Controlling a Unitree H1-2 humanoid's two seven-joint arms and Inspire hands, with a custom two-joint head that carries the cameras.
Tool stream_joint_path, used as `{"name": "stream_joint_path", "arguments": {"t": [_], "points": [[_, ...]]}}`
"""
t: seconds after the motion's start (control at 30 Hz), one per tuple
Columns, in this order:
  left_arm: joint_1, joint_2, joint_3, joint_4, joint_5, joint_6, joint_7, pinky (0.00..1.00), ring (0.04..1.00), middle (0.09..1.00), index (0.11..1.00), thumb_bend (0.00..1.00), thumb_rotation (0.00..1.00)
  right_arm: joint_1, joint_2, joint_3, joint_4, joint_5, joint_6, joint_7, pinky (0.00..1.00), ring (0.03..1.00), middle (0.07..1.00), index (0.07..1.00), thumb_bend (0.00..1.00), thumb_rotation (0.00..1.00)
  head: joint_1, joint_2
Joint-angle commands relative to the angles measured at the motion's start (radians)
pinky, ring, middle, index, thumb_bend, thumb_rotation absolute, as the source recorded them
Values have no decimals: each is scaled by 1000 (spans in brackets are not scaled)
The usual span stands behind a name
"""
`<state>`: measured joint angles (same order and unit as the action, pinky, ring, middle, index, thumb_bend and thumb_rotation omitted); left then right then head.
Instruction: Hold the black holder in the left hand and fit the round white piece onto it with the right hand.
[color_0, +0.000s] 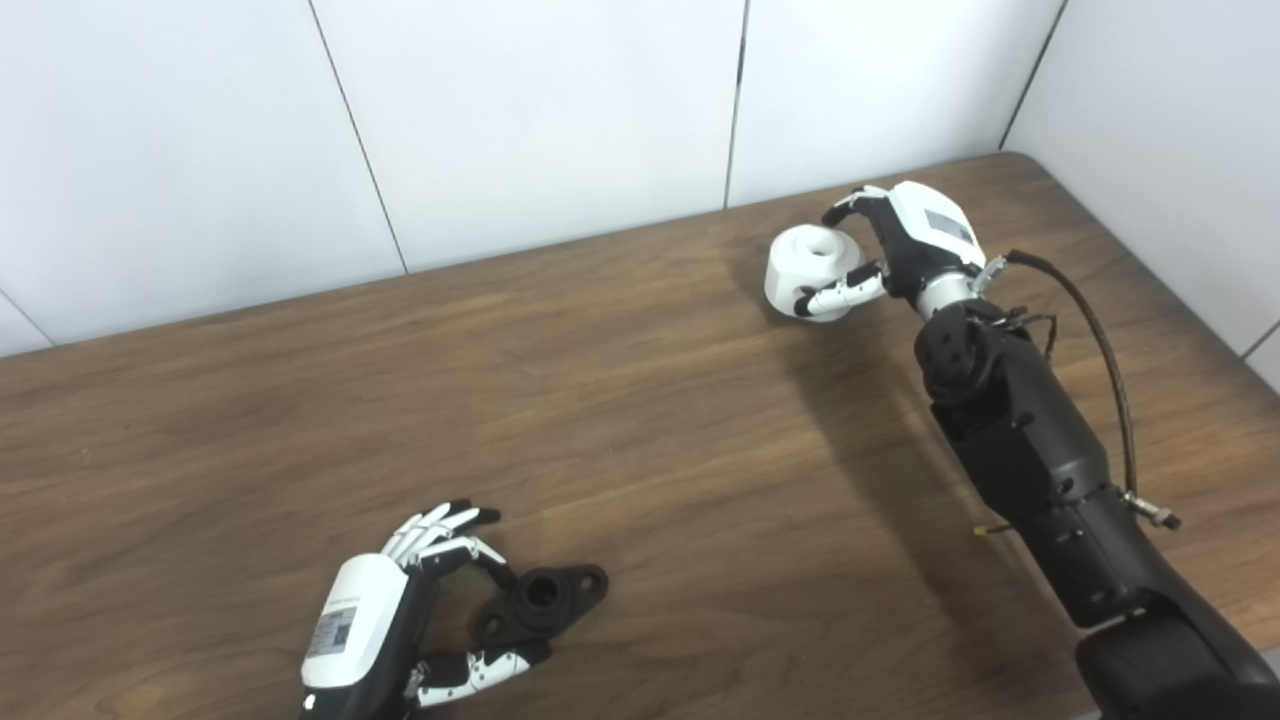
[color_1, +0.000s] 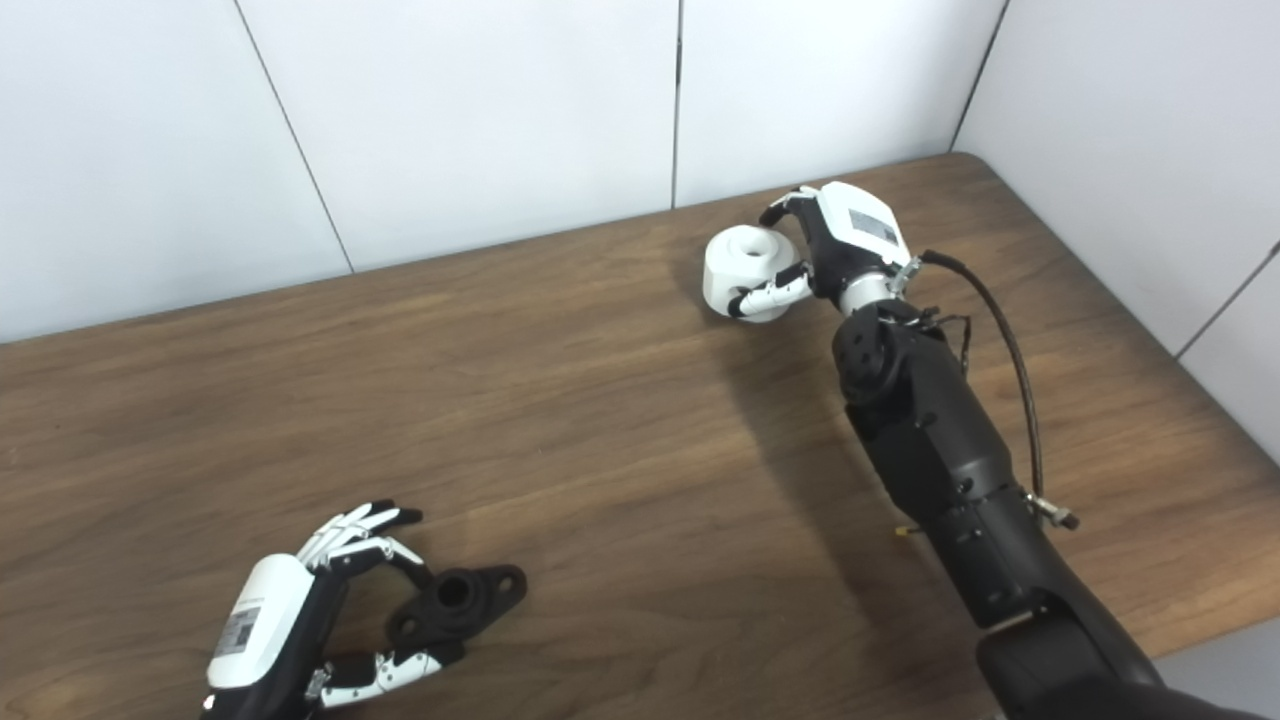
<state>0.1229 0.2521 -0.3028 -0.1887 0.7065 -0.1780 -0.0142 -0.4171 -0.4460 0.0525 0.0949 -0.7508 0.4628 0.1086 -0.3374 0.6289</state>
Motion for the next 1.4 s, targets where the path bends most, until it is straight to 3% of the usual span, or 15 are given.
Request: {"name": "stream_joint_path", "arguments": {"t": [0.0,0.87,0.93,1.0,1.37], "points": [[28,22,5,20,14,28,-26,880,889,818,485,518,43,-49,-26,-11,-9,-2,1,-24,831,951,909,730,802,294,-1,0],[24,14,2,14,31,33,-23,866,877,812,485,519,43,-59,-44,-3,-10,34,-20,-26,775,904,851,575,742,275,10,11],[24,13,3,14,31,32,-22,867,878,813,485,519,43,-60,-46,-1,-11,35,-18,-25,782,908,851,524,608,208,10,11],[24,13,5,18,27,30,-19,868,877,812,485,519,43,-60,-48,3,-13,34,-16,-21,783,907,851,500,541,173,10,11],[24,15,6,18,32,25,-14,875,875,809,485,519,44,-57,-51,10,-18,37,-26,-34,774,881,813,487,517,155,12,19]]}}
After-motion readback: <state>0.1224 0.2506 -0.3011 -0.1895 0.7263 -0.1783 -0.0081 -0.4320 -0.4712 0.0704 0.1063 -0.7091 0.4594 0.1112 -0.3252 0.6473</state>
